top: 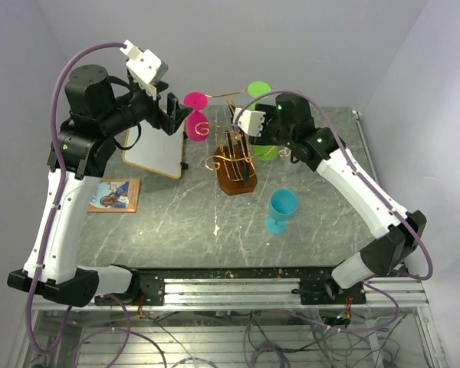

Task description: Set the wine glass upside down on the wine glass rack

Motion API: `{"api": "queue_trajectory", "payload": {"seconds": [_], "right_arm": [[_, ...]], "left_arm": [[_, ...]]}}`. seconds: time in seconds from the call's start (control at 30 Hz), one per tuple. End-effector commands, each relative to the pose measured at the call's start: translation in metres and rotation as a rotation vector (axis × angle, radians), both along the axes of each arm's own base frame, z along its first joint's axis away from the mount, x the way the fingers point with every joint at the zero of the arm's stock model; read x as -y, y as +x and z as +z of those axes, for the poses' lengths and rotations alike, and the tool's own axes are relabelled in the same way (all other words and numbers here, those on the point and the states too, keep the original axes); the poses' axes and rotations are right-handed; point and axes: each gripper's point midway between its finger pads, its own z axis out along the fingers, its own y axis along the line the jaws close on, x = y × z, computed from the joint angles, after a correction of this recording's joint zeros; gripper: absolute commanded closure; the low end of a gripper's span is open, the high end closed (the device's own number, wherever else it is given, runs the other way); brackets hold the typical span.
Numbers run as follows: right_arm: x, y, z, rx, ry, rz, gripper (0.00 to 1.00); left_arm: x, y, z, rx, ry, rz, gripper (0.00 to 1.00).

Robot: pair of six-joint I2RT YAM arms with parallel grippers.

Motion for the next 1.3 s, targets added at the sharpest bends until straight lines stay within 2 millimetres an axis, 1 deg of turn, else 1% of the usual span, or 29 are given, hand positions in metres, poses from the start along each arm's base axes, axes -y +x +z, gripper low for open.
{"api": "queue_trajectory", "payload": {"seconds": [0.0,0.1,0.17,0.27,0.33,0.4,0.47,0.57,0.6,0.63,0.73,0.8,0.97,1.07,1.17,1.27], "right_arm": [[-0.002,-0.02,0.04,0.002,0.146,0.015,0.42],[0.001,-0.034,0.046,-0.053,0.212,0.031,0.34],[0.009,-0.044,0.053,-0.081,0.266,0.035,0.28],[0.03,-0.055,0.065,-0.124,0.378,0.017,0.23],[0.042,-0.067,0.073,-0.151,0.441,0.033,0.2],[0.054,-0.083,0.077,-0.186,0.489,0.044,0.17],[0.067,-0.096,0.074,-0.213,0.505,0.028,0.16],[0.083,-0.117,0.05,-0.276,0.478,0.005,0.16],[0.087,-0.124,0.04,-0.301,0.472,-0.001,0.16],[0.091,-0.133,0.025,-0.335,0.468,-0.007,0.16],[0.095,-0.155,-0.009,-0.432,0.486,-0.007,0.18],[0.096,-0.162,-0.027,-0.484,0.498,-0.019,0.19],[0.094,-0.165,-0.063,-0.618,0.538,-0.091,0.23],[0.091,-0.161,-0.081,-0.672,0.574,-0.131,0.26],[0.089,-0.154,-0.094,-0.672,0.605,-0.159,0.28],[0.089,-0.148,-0.102,-0.657,0.618,-0.167,0.3]], "left_arm": [[-0.008,0.0,0.007,0.039,-0.001,0.027,0.05],[-0.012,0.006,0.0,0.03,0.011,0.06,0.02],[-0.017,0.012,-0.007,0.021,0.023,0.094,0.01],[-0.021,0.017,-0.016,0.006,0.041,0.121,0.0],[-0.023,0.02,-0.02,-0.002,0.051,0.133,0.0],[-0.024,0.022,-0.026,-0.014,0.063,0.14,0.0],[-0.025,0.024,-0.033,-0.028,0.079,0.142,0.0],[-0.026,0.027,-0.042,-0.039,0.098,0.141,0.0],[-0.026,0.028,-0.044,-0.039,0.102,0.142,0.0],[-0.026,0.029,-0.046,-0.042,0.106,0.143,0.0],[-0.027,0.031,-0.05,-0.047,0.112,0.142,0.0],[-0.026,0.033,-0.051,-0.05,0.108,0.139,0.0],[-0.026,0.036,-0.054,-0.064,0.09,0.127,0.0],[-0.028,0.036,-0.055,-0.065,0.085,0.13,0.0],[-0.03,0.036,-0.054,-0.065,0.084,0.133,0.0],[-0.031,0.036,-0.055,-0.066,0.084,0.134,0.0]]}}
